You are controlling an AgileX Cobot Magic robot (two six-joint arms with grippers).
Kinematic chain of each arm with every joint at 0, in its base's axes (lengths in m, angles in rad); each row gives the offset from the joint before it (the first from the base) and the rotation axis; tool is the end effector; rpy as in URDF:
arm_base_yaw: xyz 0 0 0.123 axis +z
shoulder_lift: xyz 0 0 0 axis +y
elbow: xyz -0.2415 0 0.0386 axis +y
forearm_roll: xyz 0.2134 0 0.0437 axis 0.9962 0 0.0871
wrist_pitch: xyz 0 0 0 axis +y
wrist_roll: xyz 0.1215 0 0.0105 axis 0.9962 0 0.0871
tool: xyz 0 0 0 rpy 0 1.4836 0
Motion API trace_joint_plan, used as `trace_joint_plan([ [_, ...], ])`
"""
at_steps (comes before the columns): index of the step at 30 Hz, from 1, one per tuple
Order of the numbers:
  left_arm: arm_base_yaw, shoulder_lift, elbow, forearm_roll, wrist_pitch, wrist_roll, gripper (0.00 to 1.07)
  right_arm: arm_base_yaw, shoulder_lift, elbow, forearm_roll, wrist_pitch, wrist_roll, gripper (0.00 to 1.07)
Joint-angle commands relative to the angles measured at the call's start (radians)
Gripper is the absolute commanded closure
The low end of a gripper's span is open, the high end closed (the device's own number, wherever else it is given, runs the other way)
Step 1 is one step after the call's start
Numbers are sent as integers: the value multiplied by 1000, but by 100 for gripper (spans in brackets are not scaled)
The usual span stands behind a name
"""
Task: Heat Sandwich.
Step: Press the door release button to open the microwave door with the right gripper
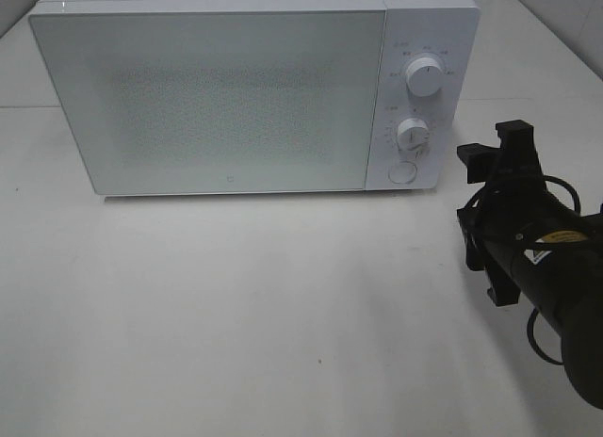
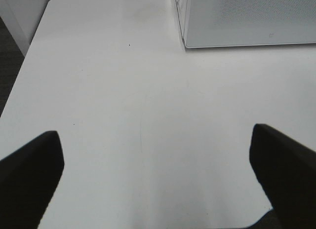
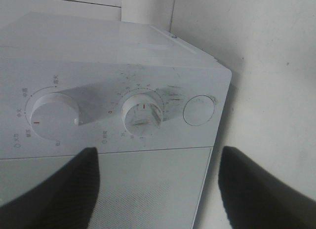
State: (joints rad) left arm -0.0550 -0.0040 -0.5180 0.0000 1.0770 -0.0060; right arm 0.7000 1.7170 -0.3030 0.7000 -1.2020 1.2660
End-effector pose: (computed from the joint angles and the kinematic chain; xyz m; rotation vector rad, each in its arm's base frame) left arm 0.0303 -0.0017 0.2498 0.0499 2.0382 -0.0382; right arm 0.2345 0.1017 0.1306 1.1948 1.4452 1.0498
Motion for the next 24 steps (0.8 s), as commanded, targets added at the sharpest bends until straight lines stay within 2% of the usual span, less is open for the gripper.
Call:
trace_joint_plan([
  [1, 2, -23, 1, 0, -5, -4, 9, 0, -4, 1, -8, -23, 8, 56],
  [2, 2, -23, 1, 0, -5, -4, 9, 0, -4, 1, -8, -18, 8, 71],
  [3, 2, -23, 1, 0, -5, -4, 9, 0, -4, 1, -8, -18, 8, 71],
  [4, 2, -23, 1, 0, -5, -4, 9, 0, -4, 1, -8, -16, 8, 78],
  [7, 2, -23, 1, 0, -5, -4, 9, 0, -4, 1, -8, -8, 9, 107],
  [24, 2, -23, 1, 0, -5, -4, 9, -2, -4, -3, -12, 34, 25, 107],
])
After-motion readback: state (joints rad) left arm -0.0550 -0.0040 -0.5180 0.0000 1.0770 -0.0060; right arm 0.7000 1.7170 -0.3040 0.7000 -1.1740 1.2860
